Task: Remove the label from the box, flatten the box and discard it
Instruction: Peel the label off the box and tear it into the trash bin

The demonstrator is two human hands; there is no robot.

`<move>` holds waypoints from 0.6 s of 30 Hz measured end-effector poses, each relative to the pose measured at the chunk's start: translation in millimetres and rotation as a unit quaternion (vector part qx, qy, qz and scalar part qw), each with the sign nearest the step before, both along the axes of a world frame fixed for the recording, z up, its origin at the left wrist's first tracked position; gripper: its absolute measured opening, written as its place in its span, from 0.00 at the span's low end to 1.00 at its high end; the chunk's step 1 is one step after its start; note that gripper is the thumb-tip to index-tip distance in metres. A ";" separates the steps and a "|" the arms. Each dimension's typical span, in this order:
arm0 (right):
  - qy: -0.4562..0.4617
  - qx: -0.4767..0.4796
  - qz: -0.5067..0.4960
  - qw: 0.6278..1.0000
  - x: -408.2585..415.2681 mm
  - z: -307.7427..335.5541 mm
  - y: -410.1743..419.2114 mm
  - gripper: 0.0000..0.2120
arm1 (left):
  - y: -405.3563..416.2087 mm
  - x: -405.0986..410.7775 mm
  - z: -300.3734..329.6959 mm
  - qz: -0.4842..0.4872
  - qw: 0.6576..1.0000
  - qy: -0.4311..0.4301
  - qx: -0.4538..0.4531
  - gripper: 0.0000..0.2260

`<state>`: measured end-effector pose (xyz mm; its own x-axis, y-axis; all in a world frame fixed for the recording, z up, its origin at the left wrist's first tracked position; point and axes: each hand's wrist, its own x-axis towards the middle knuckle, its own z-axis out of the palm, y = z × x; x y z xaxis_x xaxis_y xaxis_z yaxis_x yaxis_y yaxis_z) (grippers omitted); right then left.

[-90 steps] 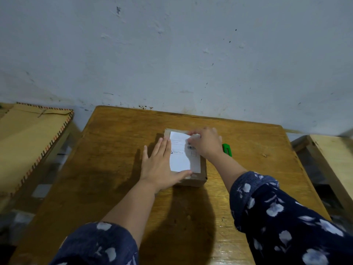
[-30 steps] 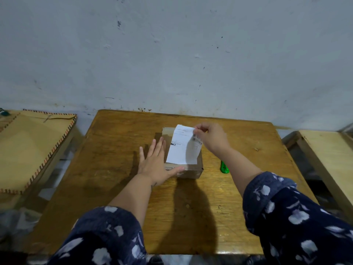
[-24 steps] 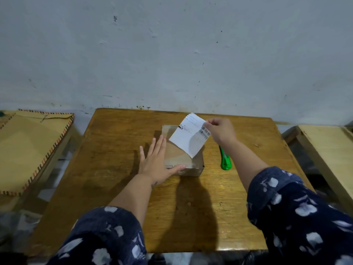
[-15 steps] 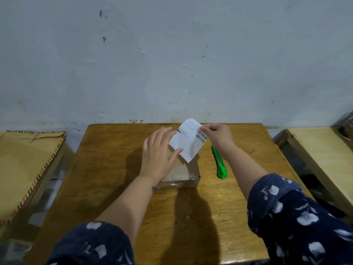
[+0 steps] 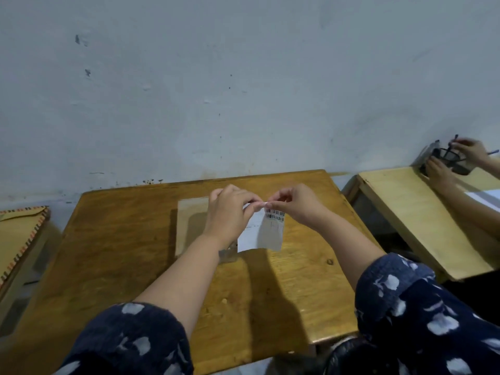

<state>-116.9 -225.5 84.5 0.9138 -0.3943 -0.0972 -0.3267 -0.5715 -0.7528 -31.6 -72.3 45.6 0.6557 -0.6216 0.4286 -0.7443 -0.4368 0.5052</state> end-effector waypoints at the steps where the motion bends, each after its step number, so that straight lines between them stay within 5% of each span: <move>1: -0.003 -0.034 0.006 0.999 -10.3 -3.1 -6.6 0.05 | -7.6 -10.0 -0.2 0.000 1.000 0.012 0.008 0.07; 10: -0.086 -0.198 0.050 0.975 -144.4 -33.1 -61.9 0.03 | -87.4 -156.9 -21.3 0.094 0.968 0.234 0.016 0.07; 18: -0.090 -0.219 0.030 0.971 -285.3 -79.7 -105.8 0.05 | -137.4 -297.1 -66.6 0.145 0.932 0.330 0.028 0.12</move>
<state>-402.3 -331.4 4.7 0.9231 -0.3078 0.2306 -0.1691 -0.8633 -0.4755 -328.7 -209.7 -21.0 0.9091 -0.3862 -0.1559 -0.1250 -0.6101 0.7824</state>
